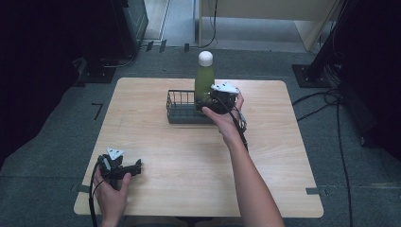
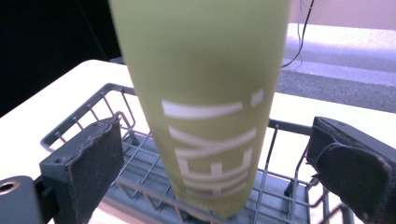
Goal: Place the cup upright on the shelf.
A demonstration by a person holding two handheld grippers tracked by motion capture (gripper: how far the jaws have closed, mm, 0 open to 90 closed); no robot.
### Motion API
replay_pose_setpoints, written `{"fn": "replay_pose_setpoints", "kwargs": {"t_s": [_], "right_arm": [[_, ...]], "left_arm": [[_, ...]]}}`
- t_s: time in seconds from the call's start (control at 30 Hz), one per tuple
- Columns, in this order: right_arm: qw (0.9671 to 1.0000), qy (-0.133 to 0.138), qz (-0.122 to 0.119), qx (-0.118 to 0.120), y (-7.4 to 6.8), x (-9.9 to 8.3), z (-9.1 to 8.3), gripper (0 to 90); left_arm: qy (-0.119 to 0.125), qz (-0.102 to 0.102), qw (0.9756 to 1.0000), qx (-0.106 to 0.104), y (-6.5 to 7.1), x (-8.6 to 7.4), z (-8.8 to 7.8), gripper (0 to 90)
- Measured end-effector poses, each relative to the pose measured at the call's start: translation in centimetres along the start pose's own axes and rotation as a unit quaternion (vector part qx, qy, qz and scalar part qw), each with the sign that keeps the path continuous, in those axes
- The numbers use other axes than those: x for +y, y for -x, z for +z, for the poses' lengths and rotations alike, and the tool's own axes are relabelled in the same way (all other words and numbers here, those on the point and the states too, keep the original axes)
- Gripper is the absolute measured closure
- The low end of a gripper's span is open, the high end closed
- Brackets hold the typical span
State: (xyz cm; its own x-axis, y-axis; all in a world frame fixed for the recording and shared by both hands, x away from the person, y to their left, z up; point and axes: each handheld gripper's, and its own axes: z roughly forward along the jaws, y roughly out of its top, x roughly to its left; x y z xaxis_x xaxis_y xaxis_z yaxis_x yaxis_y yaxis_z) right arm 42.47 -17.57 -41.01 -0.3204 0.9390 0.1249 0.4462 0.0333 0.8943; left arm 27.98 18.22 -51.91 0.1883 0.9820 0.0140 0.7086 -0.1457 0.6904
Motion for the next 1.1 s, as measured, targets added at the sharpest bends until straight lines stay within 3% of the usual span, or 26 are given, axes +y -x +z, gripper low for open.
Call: {"fn": "replay_pose_setpoints", "kwargs": {"t_s": [0.47,0.8,1.1], "right_arm": [[0.9999,0.007,0.003,0.013,1.2,-2.5,-4.0,3.2],[1.0000,-0.002,-0.004,0.005,2.3,-4.8,-6.2,3.5],[1.0000,-0.004,0.005,-0.006,3.7,-7.0,-8.2,3.8]], "left_arm": [[0.000,0.000,1.0000,0.000,0.0,0.0,0.0,0.0],[0.000,0.000,1.0000,0.000,0.0,0.0,0.0,0.0],[0.000,0.000,1.0000,0.000,0.0,0.0,0.0,0.0]]}}
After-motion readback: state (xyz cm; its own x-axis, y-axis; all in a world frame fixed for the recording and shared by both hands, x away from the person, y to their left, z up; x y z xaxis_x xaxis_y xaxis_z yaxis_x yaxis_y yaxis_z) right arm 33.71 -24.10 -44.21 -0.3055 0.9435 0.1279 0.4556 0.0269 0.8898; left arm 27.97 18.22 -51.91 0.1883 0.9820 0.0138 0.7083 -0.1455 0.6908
